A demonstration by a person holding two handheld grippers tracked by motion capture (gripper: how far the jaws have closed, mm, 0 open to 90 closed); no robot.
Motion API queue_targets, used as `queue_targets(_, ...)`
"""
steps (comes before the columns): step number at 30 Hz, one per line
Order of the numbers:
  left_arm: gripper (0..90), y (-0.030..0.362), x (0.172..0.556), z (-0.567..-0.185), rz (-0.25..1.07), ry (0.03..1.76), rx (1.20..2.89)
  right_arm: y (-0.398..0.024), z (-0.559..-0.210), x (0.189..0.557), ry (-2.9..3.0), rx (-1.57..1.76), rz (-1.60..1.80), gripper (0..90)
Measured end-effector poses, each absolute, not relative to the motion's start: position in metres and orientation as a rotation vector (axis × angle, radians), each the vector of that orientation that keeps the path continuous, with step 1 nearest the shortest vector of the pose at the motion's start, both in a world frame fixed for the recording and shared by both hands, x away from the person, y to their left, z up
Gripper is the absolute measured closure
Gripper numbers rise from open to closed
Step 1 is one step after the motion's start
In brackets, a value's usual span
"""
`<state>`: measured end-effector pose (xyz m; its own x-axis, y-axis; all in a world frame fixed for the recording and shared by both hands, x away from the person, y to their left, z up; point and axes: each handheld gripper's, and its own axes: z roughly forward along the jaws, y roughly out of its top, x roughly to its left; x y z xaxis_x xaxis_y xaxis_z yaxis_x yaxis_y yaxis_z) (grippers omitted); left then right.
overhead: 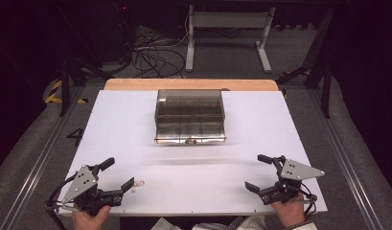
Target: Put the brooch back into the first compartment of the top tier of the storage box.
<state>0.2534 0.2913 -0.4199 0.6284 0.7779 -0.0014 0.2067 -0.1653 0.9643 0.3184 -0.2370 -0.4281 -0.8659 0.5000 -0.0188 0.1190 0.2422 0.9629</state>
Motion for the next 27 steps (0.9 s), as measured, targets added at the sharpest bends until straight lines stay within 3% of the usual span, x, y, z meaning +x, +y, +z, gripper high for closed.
queue_targets(11, 9.7, 0.2844, 0.2504, -0.4166, 0.682, 0.778, 1.757, -0.237, -0.4288, 0.319, 2.205, 0.572, 1.654, 2.2)
queue_targets(27, 8.5, 0.2846, 0.2511, -0.4151, 0.611, 0.777, 1.727, -0.235, -0.4303, 0.3199, 2.224, 0.562, 1.658, 2.3)
